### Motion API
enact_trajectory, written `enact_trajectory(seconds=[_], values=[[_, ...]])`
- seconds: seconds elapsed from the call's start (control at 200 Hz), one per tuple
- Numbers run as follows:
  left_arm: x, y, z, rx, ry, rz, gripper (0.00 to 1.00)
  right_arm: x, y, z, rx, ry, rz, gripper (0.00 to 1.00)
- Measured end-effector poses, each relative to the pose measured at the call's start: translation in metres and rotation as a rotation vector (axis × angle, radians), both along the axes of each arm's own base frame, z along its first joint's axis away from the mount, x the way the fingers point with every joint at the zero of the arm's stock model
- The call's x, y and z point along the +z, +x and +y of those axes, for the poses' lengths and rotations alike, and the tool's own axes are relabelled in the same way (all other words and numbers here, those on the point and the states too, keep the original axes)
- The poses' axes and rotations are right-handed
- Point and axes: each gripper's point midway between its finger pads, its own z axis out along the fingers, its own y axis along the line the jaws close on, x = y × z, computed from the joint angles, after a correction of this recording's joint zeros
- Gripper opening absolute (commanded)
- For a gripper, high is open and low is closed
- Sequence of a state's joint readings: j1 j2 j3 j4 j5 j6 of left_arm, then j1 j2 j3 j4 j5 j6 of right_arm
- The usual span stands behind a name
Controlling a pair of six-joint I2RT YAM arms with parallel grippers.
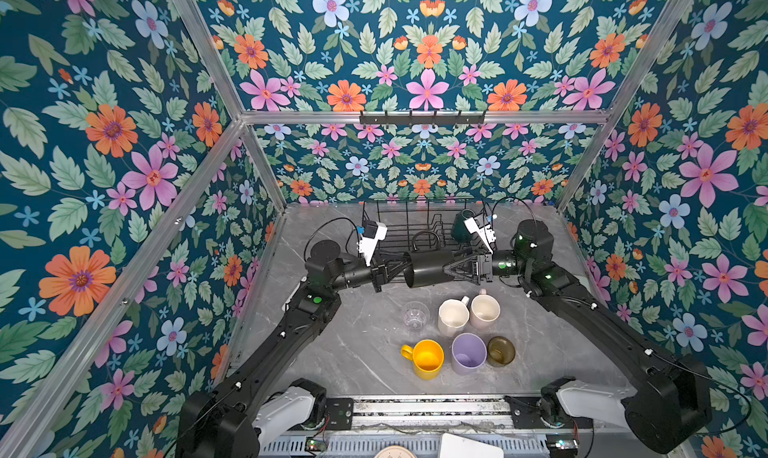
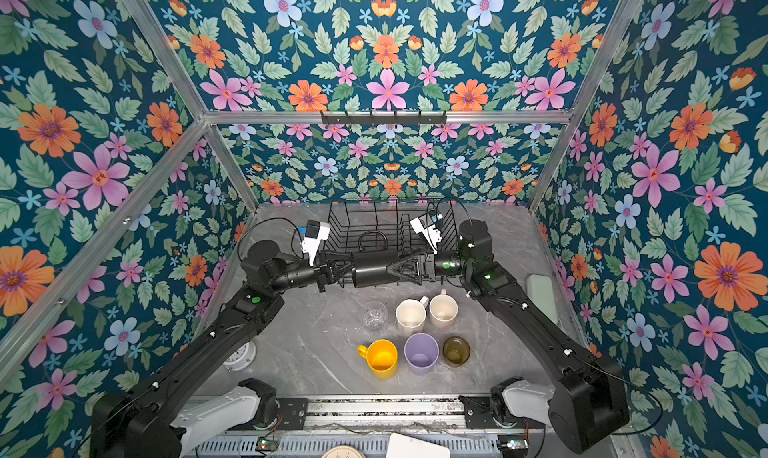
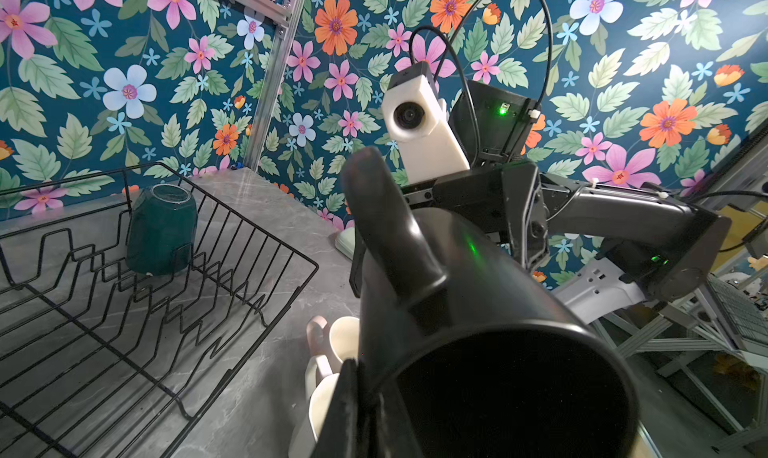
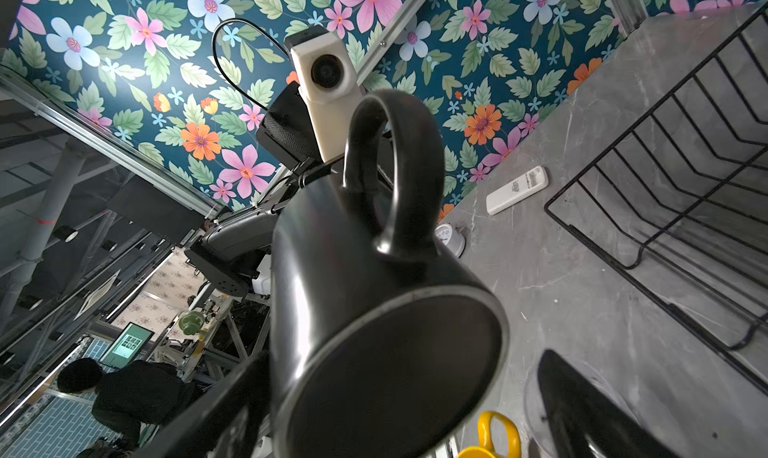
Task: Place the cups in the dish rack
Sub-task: 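Grasp the black mug body with the right gripper, then open the left gripper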
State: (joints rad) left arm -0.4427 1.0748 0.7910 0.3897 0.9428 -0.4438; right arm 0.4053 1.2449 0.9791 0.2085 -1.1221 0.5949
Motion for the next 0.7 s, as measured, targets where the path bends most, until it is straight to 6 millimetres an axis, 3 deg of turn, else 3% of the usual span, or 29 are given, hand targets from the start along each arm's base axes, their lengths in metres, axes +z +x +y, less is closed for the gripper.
enact_trajectory(seconds=[0.7], values=[[0.004, -0.005, -0.004, -0.054, -0.06, 0.037, 0.0, 0.009, -0.011, 0.026, 0.095, 0.03, -0.006, 0.97]])
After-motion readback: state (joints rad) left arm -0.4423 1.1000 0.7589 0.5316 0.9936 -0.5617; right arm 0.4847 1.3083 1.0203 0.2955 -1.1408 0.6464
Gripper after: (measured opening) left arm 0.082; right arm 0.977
